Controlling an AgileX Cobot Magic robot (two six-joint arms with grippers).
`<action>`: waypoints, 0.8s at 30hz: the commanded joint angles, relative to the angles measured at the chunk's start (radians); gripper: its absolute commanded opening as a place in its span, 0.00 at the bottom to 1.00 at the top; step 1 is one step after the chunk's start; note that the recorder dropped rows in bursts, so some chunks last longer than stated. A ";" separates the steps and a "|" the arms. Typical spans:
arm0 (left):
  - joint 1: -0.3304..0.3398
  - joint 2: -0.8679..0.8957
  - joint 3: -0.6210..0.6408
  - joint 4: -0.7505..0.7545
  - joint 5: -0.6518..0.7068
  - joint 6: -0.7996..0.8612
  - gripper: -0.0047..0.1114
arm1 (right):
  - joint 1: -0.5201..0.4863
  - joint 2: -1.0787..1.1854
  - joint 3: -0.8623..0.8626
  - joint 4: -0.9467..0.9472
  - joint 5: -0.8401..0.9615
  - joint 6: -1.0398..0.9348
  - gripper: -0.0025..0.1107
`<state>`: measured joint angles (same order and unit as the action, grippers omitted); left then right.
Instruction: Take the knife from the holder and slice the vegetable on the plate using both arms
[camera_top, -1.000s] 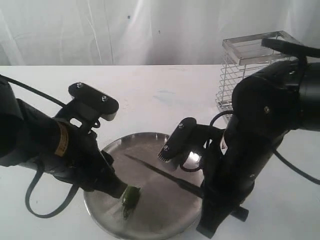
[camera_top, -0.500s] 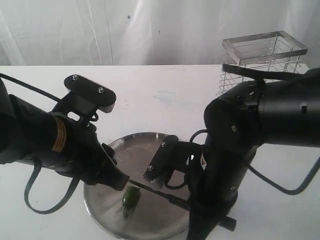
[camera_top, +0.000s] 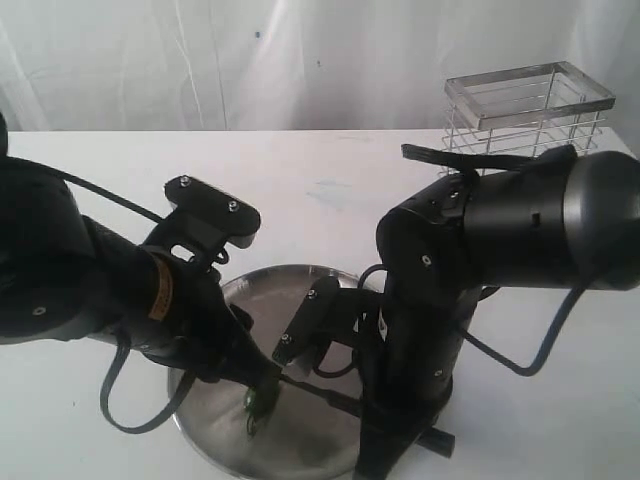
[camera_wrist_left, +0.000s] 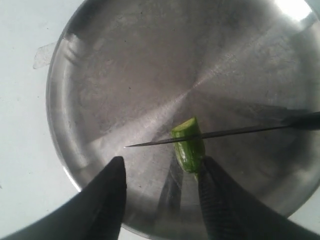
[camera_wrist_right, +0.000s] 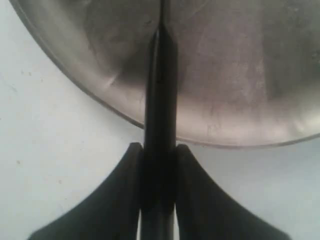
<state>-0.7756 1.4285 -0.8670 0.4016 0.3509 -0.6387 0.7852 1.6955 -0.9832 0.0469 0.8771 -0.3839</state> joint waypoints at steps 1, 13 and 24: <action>-0.005 0.038 0.005 0.001 -0.023 -0.013 0.47 | 0.002 0.001 -0.006 -0.015 -0.005 -0.006 0.02; -0.005 0.089 0.005 0.001 -0.037 -0.014 0.47 | 0.002 0.003 -0.006 -0.015 -0.003 -0.006 0.02; -0.005 0.089 0.005 0.003 -0.046 -0.018 0.47 | 0.002 0.003 -0.006 -0.012 0.009 -0.006 0.02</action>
<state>-0.7756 1.5196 -0.8670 0.4016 0.2996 -0.6499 0.7855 1.6999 -0.9832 0.0409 0.8778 -0.3839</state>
